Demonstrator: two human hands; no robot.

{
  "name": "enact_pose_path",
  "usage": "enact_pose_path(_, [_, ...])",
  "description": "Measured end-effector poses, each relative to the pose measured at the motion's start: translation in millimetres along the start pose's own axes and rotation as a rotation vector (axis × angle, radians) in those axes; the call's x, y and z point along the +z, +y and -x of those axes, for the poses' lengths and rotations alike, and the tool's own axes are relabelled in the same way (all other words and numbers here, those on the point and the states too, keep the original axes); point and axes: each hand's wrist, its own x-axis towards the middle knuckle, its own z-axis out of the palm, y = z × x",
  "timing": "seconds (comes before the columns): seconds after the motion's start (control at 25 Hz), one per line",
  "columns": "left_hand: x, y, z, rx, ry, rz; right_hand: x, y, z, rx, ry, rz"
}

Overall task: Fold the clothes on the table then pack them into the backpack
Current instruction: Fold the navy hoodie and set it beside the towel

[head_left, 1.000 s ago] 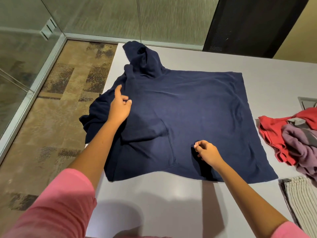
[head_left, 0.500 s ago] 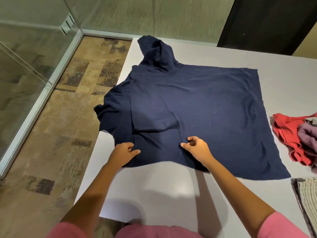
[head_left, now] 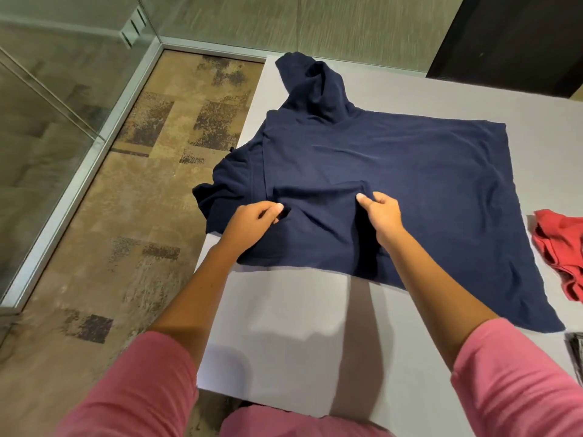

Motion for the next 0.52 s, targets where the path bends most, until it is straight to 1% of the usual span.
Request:
enact_pose_path(0.08, [-5.1,-16.2,3.4,-0.176,-0.032,0.035,-0.7,-2.6,-3.3,0.027,0.001,0.053])
enact_pose_path(0.12, [-7.8,-26.6,10.1,-0.249,-0.059,-0.004,0.8,-2.2,-3.3,0.036,-0.007,0.088])
enact_pose_path(0.16, [-9.1,-38.1,18.6,-0.286,-0.098,-0.030,2.2,2.4,-5.0,0.053,-0.017,0.117])
enact_pose_path(0.24, [-12.0,-57.5,35.0,-0.238,-0.190,-0.031,5.9,12.8,-7.5,0.077,-0.006,0.121])
enact_pose_path(0.32, [-14.6,-68.4,40.8,-0.147,-0.225,-0.090,8.4,17.2,-9.5,0.078,0.053,0.097])
enact_pose_path(0.48, [-15.9,-65.5,26.6,-0.059,-0.123,-0.128,13.0,7.1,-9.8,0.003,0.217,0.013])
enact_pose_path(0.52, [-16.3,-65.4,21.8,-0.038,-0.108,-0.164,15.9,3.4,-9.4,-0.003,0.280,0.051])
